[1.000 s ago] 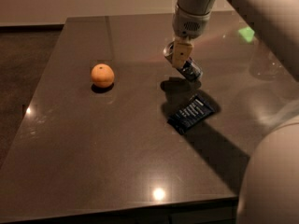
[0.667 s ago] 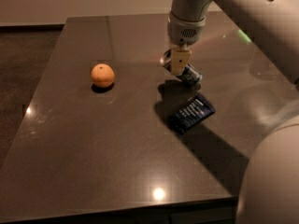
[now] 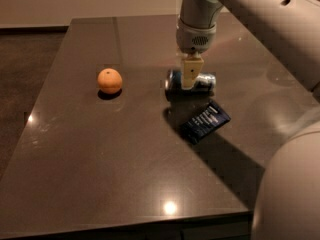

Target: Knock redbull can over

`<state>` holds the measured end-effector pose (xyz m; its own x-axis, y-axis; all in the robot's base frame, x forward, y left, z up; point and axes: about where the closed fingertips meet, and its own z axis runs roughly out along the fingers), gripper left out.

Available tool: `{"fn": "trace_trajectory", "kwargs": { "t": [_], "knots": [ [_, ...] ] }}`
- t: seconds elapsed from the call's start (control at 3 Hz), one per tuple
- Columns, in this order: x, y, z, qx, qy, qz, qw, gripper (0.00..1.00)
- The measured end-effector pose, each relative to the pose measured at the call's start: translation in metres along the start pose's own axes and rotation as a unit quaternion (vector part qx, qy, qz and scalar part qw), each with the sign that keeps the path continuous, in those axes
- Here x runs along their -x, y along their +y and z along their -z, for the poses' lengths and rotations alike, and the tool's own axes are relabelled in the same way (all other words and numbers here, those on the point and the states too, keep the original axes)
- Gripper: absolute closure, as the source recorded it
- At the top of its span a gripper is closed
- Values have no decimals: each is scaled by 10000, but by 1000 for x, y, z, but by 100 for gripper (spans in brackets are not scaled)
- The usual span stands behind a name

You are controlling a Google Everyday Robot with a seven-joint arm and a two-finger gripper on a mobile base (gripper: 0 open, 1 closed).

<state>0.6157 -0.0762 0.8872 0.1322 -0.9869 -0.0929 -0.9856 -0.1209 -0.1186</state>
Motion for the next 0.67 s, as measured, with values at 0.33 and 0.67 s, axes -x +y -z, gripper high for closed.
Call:
{"fn": "trace_trajectory", "kwargs": {
  "t": [0.33, 0.67],
  "knots": [
    [2, -3, -1, -53, -23, 5, 10000, 0],
    [2, -3, -1, -54, -24, 5, 10000, 0]
  ]
}}
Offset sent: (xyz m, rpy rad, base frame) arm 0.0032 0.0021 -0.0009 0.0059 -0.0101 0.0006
